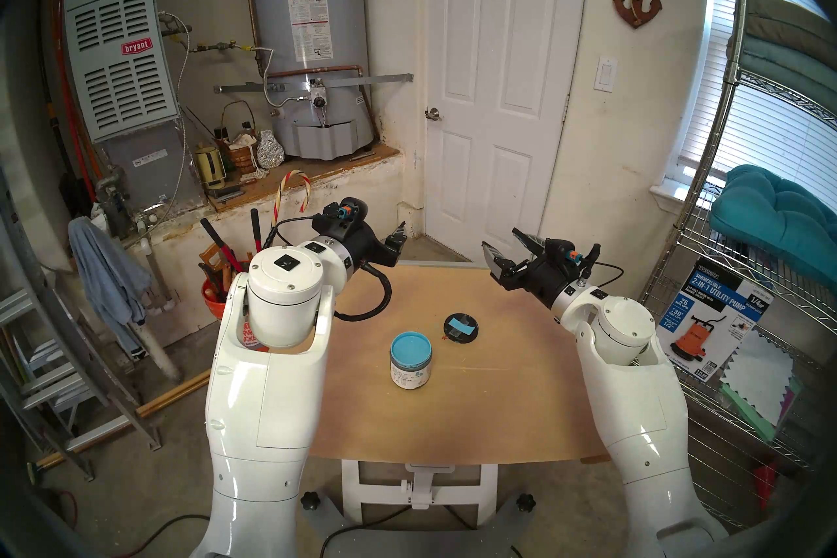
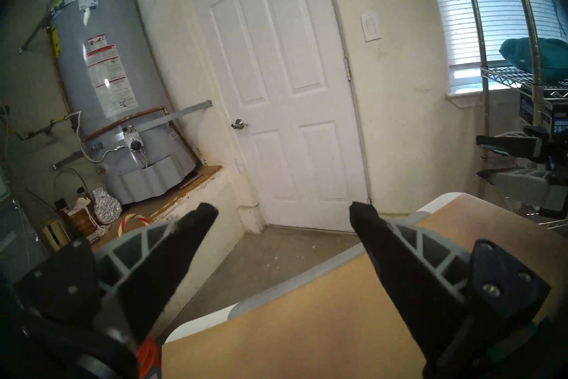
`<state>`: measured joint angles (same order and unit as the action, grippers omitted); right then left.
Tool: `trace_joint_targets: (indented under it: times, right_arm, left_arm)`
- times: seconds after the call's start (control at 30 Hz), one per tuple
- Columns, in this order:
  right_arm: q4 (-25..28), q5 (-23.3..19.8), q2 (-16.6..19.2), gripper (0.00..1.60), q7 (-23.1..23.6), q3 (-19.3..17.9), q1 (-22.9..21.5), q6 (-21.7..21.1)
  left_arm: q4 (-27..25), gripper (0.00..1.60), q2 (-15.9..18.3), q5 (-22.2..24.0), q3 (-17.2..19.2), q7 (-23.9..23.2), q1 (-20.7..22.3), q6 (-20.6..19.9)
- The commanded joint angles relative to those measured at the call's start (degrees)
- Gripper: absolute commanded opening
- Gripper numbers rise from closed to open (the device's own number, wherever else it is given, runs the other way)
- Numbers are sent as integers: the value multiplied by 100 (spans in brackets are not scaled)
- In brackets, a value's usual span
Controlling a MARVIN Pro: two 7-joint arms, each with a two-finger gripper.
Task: Open paint jar
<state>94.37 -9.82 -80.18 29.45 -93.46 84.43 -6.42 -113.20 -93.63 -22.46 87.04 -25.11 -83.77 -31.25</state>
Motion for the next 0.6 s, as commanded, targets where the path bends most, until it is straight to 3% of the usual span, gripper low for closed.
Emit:
trace_joint_targets:
  times: [0.0,0.4,0.57]
  right_arm:
    - [457,93,-262,160,-471,-108,183,89]
    - [1065,409,-638,160,-1242,-19,449,-12]
    - [1120,370,-693,160,-1308,-16,518,-30]
  left_arm:
    - [-353,160,87,171,-128,644,-198,-105]
    - [-659,160,216,643,-679,2050,-769,-40]
    - [-624,160,241,658,-764,2423,-789,73]
